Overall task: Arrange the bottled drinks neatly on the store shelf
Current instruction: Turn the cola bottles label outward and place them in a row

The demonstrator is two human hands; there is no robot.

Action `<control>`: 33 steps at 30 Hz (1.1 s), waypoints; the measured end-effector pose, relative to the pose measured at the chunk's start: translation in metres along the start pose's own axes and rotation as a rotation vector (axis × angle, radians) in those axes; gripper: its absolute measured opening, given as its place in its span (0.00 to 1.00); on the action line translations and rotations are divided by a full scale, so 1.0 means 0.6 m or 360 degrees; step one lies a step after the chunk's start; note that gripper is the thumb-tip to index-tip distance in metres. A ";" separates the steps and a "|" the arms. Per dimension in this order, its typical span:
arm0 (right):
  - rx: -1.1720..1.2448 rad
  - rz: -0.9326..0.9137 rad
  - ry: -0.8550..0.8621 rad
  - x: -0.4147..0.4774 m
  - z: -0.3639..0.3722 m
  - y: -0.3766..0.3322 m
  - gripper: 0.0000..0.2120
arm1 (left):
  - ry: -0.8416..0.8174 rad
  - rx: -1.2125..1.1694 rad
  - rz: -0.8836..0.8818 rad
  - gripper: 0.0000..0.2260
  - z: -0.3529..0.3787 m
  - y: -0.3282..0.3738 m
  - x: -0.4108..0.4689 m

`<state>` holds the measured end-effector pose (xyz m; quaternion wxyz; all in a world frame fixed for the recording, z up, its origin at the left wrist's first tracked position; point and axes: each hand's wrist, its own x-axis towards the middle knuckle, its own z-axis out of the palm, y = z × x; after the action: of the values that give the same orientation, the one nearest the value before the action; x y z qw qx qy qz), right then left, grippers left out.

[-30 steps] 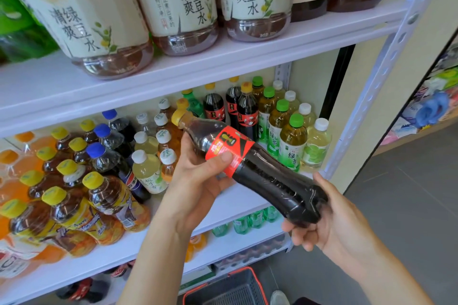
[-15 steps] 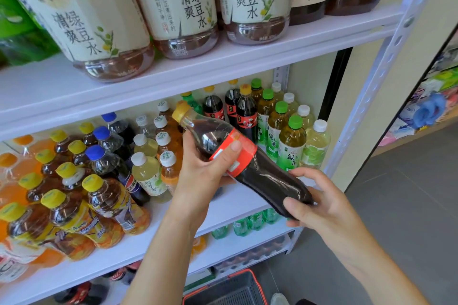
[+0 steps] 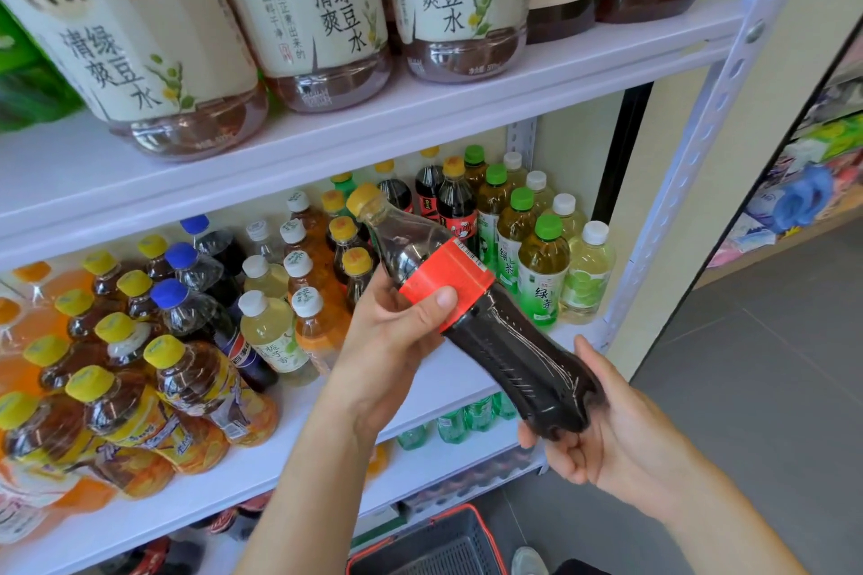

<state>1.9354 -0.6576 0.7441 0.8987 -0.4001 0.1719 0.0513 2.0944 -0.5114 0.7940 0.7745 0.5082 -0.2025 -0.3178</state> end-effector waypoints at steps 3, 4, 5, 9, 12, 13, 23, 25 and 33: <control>-0.0004 0.0009 0.0068 0.007 -0.007 0.004 0.29 | 0.0083 0.0060 0.0051 0.43 0.005 -0.003 0.003; -0.0011 -0.0033 0.0142 0.009 -0.011 0.004 0.27 | 0.0106 0.0125 0.0100 0.43 0.008 -0.003 0.004; -0.0043 -0.0102 0.0223 0.011 -0.017 0.004 0.25 | 0.0120 0.0221 0.0158 0.41 0.011 -0.002 0.004; -0.0419 -0.0345 0.0291 0.018 -0.018 0.009 0.19 | 0.0150 0.0607 0.0397 0.32 0.035 -0.007 0.003; -0.0593 -0.0468 0.0423 0.027 -0.016 0.017 0.26 | 0.0161 0.0671 0.0483 0.30 0.053 -0.013 0.007; -0.0605 -0.0497 0.0420 0.030 -0.018 0.018 0.29 | 0.0117 0.0686 0.0484 0.30 0.055 -0.011 0.009; -0.0898 -0.0653 0.0478 0.041 -0.057 0.014 0.30 | -0.0211 0.0871 0.0235 0.13 0.023 0.048 0.018; -0.0820 -0.0588 0.0393 0.045 -0.065 0.008 0.29 | -0.0138 0.0834 0.0312 0.12 0.017 0.047 0.022; -0.0149 -0.0039 0.0009 0.056 -0.094 -0.004 0.31 | -0.0223 0.0778 0.0341 0.14 -0.004 0.077 0.040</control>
<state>1.9521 -0.7025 0.6990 0.8791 -0.4439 0.1668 0.0472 2.1262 -0.5136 0.8349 0.6420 0.6325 -0.3790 -0.2101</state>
